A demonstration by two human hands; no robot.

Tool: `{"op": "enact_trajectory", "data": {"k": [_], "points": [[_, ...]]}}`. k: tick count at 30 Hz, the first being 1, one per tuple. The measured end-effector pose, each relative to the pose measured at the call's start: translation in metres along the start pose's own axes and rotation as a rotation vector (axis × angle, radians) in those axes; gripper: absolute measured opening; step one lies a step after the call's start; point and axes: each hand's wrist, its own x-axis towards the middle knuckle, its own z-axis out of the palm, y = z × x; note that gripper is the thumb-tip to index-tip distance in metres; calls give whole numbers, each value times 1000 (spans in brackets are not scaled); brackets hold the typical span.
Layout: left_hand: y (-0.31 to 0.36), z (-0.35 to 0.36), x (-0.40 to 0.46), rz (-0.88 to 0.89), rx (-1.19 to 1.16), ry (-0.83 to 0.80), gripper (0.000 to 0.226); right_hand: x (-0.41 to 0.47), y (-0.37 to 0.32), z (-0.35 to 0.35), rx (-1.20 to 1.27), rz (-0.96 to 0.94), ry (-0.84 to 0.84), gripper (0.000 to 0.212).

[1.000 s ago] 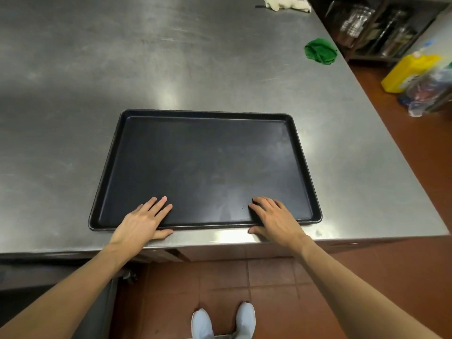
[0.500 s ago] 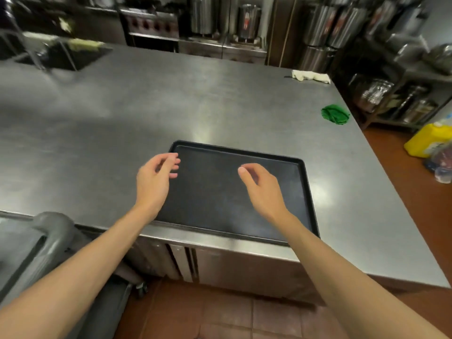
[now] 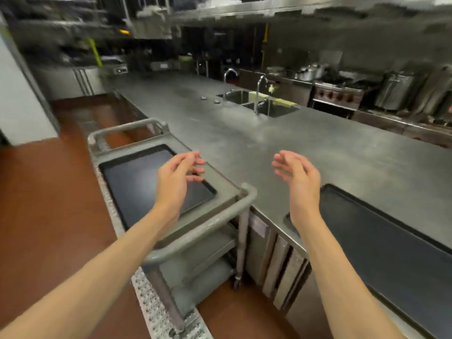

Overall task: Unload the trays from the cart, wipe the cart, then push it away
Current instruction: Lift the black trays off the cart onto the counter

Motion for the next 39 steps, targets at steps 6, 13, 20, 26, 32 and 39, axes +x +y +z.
{"op": "enact_trajectory", "data": {"k": [6,13,20,26,32,39], "points": [[54,-147,8,144,47,152,23,-47,-5,155,-9,-12,-157,19],[51,-345,51,131,70,274,23,-91,34,339,-13,-22,-218,18],[51,-470,122,78,117,226,22,-109,69,474,-24,-5,-178,18],[4,-519,217,40,128,99,20,-67,116,545,-69,-13,-79,17],[-59,-532,335,11,197,-94,21,-2,182,605,-113,0,43,15],[-119,-518,426,-95,225,-347,15,23,234,621,-232,126,252,13]]}}
